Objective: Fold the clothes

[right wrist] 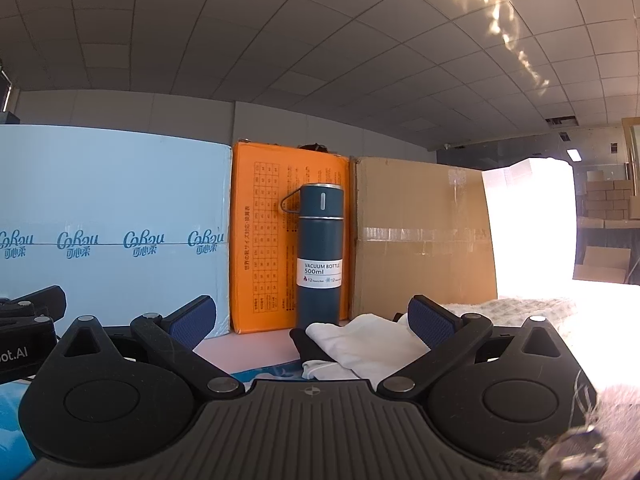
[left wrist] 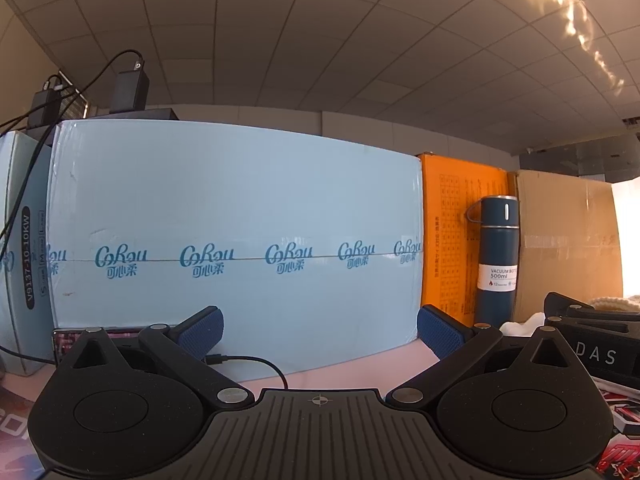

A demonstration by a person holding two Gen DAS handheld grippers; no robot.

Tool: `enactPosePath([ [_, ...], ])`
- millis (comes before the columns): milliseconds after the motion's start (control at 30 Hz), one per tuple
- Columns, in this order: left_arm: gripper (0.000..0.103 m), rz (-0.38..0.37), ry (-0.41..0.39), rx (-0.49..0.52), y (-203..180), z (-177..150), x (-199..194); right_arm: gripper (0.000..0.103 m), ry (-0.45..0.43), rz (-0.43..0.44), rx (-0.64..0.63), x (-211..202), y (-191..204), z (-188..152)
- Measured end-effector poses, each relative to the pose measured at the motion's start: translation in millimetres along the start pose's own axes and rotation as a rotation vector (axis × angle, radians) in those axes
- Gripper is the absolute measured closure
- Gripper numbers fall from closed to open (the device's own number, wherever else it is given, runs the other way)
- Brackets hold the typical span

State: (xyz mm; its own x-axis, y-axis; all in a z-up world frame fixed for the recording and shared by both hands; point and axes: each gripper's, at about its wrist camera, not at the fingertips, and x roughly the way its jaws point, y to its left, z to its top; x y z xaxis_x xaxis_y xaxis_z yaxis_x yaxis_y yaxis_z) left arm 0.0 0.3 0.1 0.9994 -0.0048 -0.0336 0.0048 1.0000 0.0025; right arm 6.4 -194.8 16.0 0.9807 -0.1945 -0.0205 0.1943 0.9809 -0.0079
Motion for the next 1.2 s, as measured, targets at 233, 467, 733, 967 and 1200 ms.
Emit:
enactPosePath([
  [233,0.000,-0.007,0.005,0.003,-4.7,-1.3,-2.0,0.000,-0.002,-0.004,0.004,0.9,0.6,0.3],
  [467,0.000,-0.007,0.010,0.005,-4.8,-2.6,4.4,0.000,0.006,-0.001,0.015,3.3,-2.6,-0.5],
  [733,0.000,-0.007,0.014,0.004,-3.2,-1.5,4.2,0.000,0.007,-0.001,0.013,5.5,-2.3,-0.5],
  [967,0.000,-0.007,0.012,0.003,-2.6,-2.3,2.9,0.000,0.007,-0.001,0.014,5.3,-2.7,-0.8],
  [1200,0.000,-0.007,0.011,0.004,-2.3,-2.8,2.1,0.000,0.007,0.000,0.016,4.5,-3.9,-1.2],
])
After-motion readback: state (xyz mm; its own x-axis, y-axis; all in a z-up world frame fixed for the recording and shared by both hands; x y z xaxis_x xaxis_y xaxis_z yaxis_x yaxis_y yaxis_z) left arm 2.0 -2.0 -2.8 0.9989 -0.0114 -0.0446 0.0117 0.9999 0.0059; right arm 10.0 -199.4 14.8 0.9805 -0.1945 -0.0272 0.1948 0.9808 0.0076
